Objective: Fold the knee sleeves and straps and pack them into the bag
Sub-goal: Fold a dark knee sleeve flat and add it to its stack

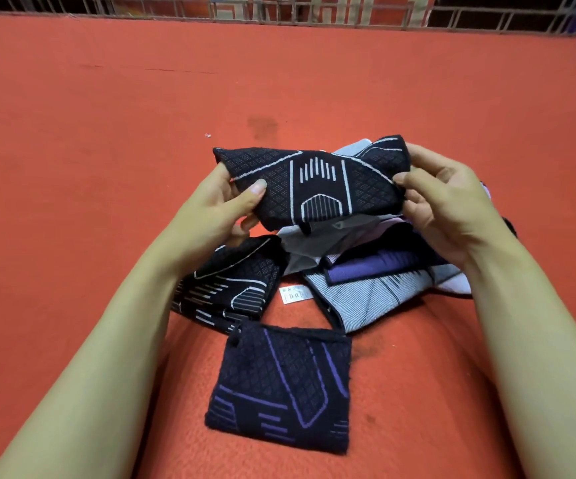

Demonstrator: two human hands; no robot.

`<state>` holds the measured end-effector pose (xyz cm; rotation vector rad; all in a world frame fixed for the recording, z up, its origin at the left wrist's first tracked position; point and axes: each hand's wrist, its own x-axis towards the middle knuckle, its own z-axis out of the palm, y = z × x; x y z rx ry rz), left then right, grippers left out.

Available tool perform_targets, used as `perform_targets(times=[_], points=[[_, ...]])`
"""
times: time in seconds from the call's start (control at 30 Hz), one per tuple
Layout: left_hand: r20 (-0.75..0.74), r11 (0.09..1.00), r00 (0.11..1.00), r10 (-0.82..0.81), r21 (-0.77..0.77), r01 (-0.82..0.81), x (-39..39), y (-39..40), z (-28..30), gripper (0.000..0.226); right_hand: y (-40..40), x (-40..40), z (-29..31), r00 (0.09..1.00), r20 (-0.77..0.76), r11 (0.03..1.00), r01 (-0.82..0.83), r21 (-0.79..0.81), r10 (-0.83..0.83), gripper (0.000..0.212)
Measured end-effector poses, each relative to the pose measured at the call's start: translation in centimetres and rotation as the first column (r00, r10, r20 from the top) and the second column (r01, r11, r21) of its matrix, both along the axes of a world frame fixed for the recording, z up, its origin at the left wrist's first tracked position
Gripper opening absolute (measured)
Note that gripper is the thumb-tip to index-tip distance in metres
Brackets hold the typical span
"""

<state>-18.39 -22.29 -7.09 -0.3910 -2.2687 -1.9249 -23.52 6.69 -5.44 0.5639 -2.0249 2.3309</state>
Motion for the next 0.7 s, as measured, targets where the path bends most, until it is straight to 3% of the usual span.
perform_targets(times=[0.2,0.3,0.4,0.57,0.63,0.7], points=[[-0.002,0.996,0.996,0.086,-0.002,-0.086,0.0,0.2,0.1,0.023,0.1,-0.7,-0.7,0.948,-0.289,0.912,0.235,0.336,-0.137,0.041],[-0.060,0.982,0.981,0.186,-0.014,-0.187,-0.2,-0.1,-0.4,0.008,0.3,-0.7,-0.5,0.946,-0.319,0.884,0.200,0.423,-0.062,0.052],[-0.034,0.970,0.970,0.242,0.030,-0.241,-0.3,-0.1,-0.5,0.014,0.3,-0.1,-0.4,0.953,-0.295,0.882,0.082,0.464,0.066,0.072],[0.114,0.918,0.991,0.069,0.383,-0.107,0.0,-0.3,0.7,0.010,0.4,-0.2,-0.2,0.968,-0.239,0.946,0.004,0.325,0.078,0.071],[0.108,0.931,0.990,0.091,0.344,-0.123,-0.1,-0.4,0.7,0.010,0.5,-0.3,0.0,0.975,-0.213,0.973,-0.007,0.232,0.058,0.063],[0.065,0.957,0.979,0.194,0.206,-0.203,-0.4,-0.5,0.2,0.015,0.5,-0.4,0.3,0.980,-0.196,0.983,0.075,0.167,-0.041,0.039]])
